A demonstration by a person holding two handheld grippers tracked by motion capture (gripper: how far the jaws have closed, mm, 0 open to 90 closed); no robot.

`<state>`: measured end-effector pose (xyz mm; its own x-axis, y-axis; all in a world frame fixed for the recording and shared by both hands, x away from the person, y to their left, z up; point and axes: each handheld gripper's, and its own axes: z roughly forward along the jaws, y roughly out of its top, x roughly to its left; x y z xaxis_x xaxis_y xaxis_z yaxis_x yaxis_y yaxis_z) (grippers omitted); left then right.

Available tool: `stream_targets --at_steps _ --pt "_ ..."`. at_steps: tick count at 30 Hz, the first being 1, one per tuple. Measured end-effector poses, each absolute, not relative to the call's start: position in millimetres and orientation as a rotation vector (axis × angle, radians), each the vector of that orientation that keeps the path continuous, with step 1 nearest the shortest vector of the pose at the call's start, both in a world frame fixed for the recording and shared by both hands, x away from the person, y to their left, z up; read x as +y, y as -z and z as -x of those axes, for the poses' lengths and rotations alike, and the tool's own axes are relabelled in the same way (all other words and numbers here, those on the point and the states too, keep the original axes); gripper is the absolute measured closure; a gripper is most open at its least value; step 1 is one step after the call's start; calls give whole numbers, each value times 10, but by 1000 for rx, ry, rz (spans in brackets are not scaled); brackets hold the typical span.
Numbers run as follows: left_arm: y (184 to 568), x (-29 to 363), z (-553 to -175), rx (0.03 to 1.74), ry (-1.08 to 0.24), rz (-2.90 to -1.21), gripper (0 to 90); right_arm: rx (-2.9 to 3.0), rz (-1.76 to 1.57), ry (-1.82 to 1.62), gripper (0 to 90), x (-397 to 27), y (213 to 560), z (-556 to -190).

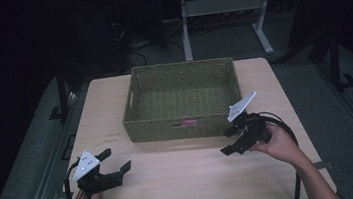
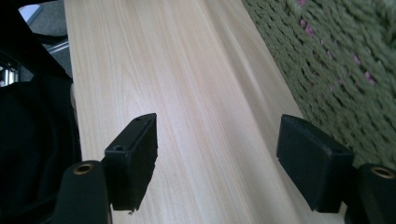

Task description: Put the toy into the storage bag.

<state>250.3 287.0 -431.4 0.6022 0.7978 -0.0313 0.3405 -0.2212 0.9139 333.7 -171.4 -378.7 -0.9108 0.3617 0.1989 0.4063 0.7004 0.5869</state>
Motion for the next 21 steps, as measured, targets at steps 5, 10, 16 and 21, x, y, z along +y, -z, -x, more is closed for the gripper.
stream_targets --at_steps 5,10,16,21 --pt "4315 2862 -2499 921 -563 -1814 138 -2827 660 1016 284 -1771 3841 -3304" --pt "4315 2862 -2505 920 -561 -1818 138 -2818 679 1001 282 -1801 3919 -3272" --pt "4318 2850 -2508 918 -561 -1818 138 -2808 693 991 282 -1848 4055 -3215" --pt "4318 2841 -2502 914 -567 -1820 138 -2798 716 986 283 -1888 4141 -3160"
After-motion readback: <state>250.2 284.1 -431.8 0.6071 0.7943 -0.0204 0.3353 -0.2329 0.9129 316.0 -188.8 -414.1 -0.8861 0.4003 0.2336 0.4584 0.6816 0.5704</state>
